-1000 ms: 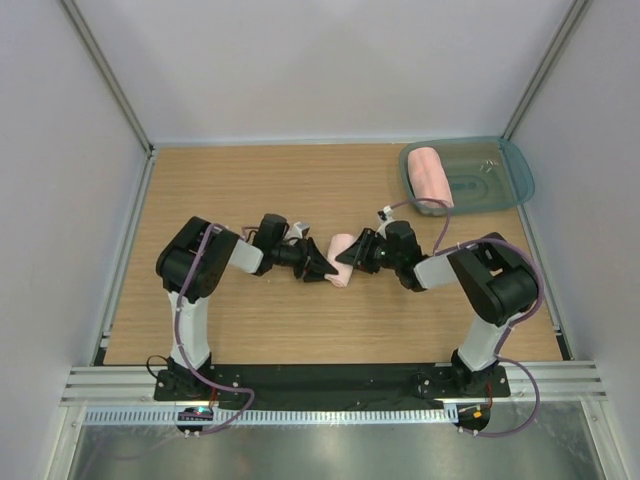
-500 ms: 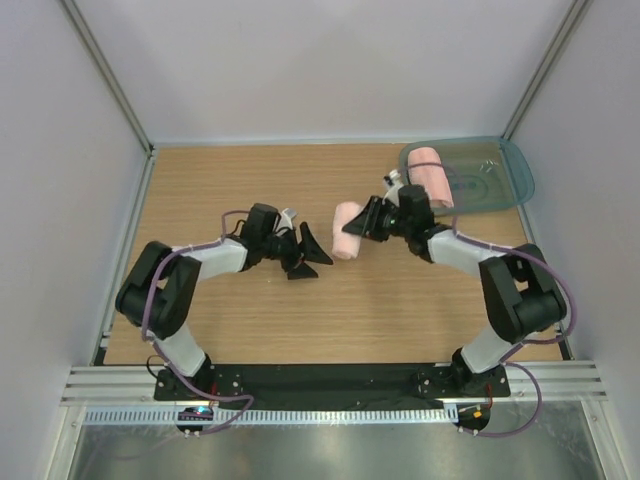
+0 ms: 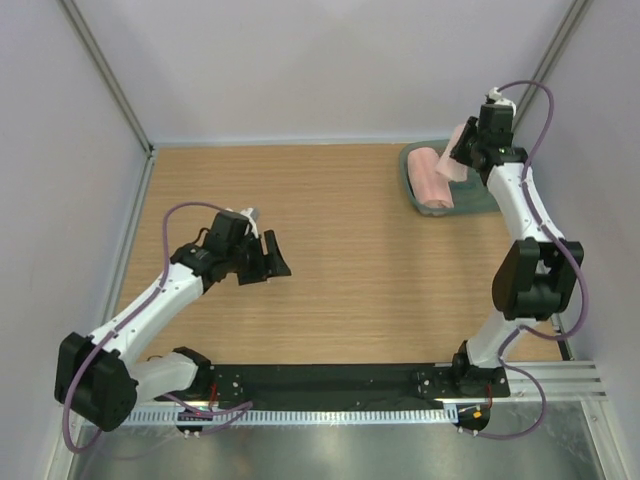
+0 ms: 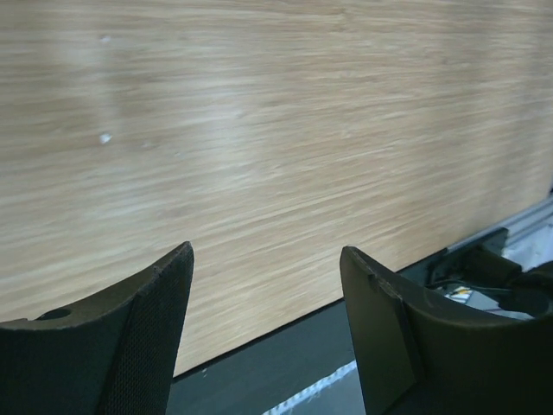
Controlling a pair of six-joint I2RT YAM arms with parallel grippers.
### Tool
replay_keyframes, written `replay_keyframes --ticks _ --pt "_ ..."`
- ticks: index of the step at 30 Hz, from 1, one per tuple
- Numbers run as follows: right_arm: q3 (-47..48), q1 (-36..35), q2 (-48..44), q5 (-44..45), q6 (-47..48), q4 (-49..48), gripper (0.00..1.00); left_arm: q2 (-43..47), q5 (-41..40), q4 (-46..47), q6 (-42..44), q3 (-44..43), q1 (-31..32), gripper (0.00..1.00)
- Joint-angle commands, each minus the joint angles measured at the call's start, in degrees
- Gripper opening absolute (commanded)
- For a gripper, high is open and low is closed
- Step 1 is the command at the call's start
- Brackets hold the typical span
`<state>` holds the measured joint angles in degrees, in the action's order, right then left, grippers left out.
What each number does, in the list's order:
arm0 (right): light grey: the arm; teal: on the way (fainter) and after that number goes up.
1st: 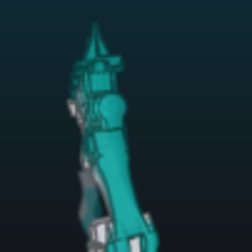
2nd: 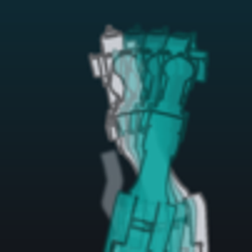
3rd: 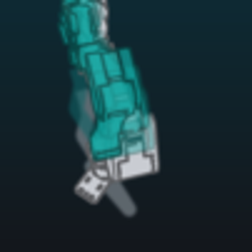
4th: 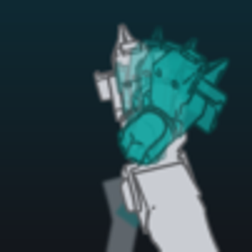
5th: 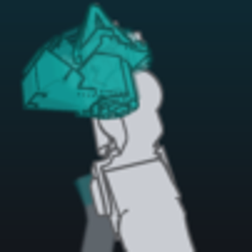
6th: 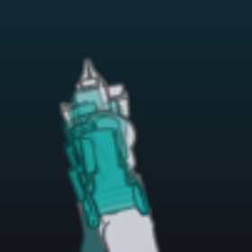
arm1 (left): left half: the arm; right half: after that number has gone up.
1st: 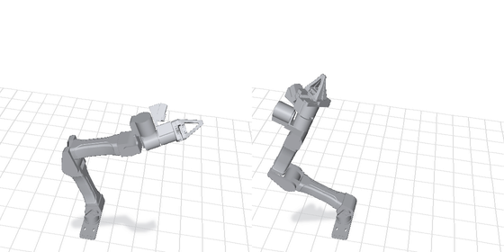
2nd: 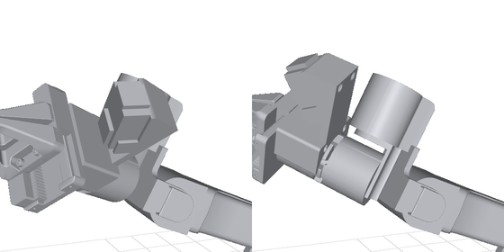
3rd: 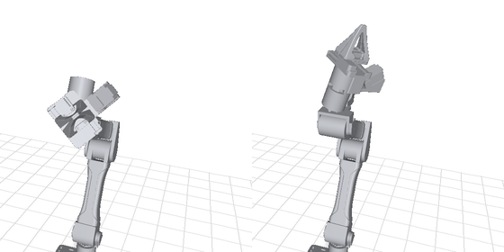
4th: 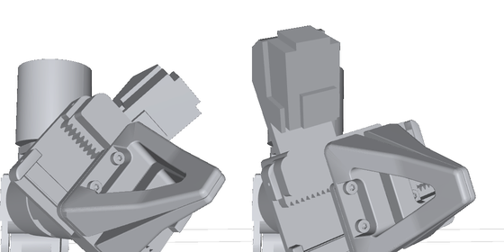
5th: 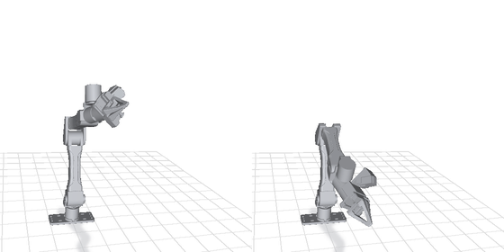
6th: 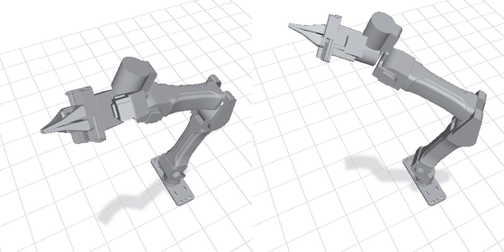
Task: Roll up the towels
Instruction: Place the rolled towel into the container
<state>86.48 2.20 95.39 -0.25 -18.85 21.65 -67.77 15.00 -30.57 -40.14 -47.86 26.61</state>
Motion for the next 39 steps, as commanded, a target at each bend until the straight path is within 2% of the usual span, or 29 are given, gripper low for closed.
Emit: replay_keyframes --ticks 1,5,7,14,17,20,22,25,26,28,31,32,34,35,36,39 --pt "8.51 1.58 8.30 18.67 6.72 10.33 0.01 5.26 -8.49 -11.16 3.22 -2.06 0.02 0.70" --pt "19.49 3.25 16.83 27.72 9.62 15.78 0.01 8.09 -13.06 -14.51 6.73 -3.82 0.02 0.71" --pt "21.71 3.43 20.77 30.74 11.54 17.72 0.01 8.18 -14.04 -14.96 8.15 -4.26 -0.07 0.71" --pt "24.35 3.43 28.25 26.98 15.94 15.80 0.01 7.04 -13.07 -14.52 9.29 -4.09 0.02 0.71" --pt "25.31 3.52 30.37 19.08 17.88 14.48 0.01 7.04 -12.72 -14.26 9.47 -3.91 -0.07 0.71" --pt "25.24 5.00 32.57 6.09 18.06 14.21 0.01 6.77 -12.63 -14.26 9.64 -4.00 -0.07 0.71" --pt "24.10 6.50 33.01 -6.09 16.75 12.11 0.01 6.68 -12.63 -14.17 9.73 -4.09 -0.07 0.71" --pt "23.13 9.48 34.15 -15.36 14.38 10.17 0.01 6.68 -12.81 -14.26 9.73 -4.00 -0.07 0.70" --pt "23.21 10.54 34.77 -21.14 13.59 9.99 0.01 6.77 -12.81 -14.34 9.82 -4.00 -0.07 0.71" --pt "23.21 13.00 36.26 -25.57 10.77 9.03 0.02 7.03 -12.81 -14.26 9.73 -3.91 -0.16 0.70" --pt "22.77 14.06 36.70 -27.53 9.80 8.50 0.07 6.95 -12.90 -14.17 9.82 -3.91 -0.16 0.70" --pt "22.77 14.06 36.70 -27.26 9.54 8.67 0.16 6.95 -12.81 -14.17 9.82 -3.82 -0.16 0.70" --pt "22.68 14.06 36.88 -27.87 8.49 8.15 0.24 6.60 -12.72 -14.26 9.91 -4.00 -0.24 0.70" --pt "22.68 13.98 37.05 -28.05 8.13 8.06 0.36 6.51 -12.72 -14.26 9.82 -4.09 -0.24 0.70" --pt "22.68 13.98 37.14 -29.27 7.87 7.54 0.41 6.33 -12.72 -14.26 9.82 -4.00 -0.24 0.70" --pt "23.03 13.71 37.67 -32.00 6.64 6.39 0.43 6.42 -12.46 -14.26 9.91 -3.83 -0.24 0.70"
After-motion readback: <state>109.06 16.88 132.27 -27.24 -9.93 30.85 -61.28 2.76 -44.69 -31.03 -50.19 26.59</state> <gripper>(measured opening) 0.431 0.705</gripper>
